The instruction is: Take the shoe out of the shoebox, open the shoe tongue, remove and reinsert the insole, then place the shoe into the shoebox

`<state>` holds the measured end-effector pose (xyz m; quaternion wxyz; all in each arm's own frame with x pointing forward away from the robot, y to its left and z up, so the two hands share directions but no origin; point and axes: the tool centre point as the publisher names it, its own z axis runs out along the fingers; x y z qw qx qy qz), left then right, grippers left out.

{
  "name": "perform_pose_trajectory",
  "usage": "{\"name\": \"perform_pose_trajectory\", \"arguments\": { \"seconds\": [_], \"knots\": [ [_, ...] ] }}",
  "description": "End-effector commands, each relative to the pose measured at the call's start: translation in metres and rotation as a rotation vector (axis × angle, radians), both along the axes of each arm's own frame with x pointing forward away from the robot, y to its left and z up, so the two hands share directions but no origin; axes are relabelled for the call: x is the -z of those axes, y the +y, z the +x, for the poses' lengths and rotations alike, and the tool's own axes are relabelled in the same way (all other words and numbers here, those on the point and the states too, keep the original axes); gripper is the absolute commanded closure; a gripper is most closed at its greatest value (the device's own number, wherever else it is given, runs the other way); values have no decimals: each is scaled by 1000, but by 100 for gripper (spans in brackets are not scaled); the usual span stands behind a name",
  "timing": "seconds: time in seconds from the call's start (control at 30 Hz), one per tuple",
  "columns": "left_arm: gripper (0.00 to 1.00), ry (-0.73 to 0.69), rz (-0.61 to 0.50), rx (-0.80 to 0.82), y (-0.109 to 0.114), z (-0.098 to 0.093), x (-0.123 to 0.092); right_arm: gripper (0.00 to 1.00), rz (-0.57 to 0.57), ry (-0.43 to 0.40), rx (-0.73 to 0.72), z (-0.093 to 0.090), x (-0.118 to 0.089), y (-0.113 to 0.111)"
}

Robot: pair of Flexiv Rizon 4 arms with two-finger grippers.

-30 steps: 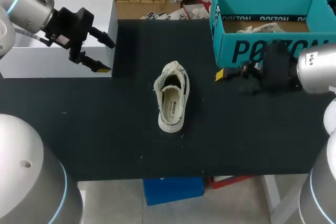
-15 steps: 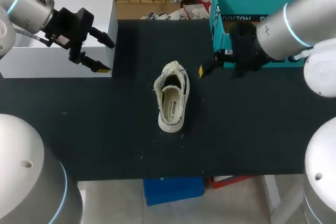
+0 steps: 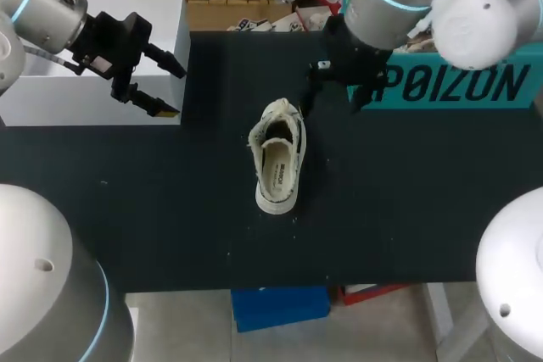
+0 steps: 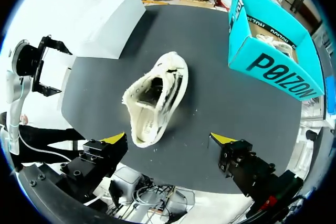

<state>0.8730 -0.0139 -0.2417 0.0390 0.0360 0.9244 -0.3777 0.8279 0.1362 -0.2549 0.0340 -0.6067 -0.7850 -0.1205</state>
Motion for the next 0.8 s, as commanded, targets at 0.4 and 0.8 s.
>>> {"name": "perform_pose_trajectory", "arguments": {
  "seconds": [0.4, 0.8],
  "knots": [
    [0, -3, 1, -1, -1, 0, 1, 22, -303, 30, 84, 11, 47, 35],
    [0, -3, 1, -1, -1, 0, 1, 20, -325, 2, 119, 20, 83, 22]
  ]
}}
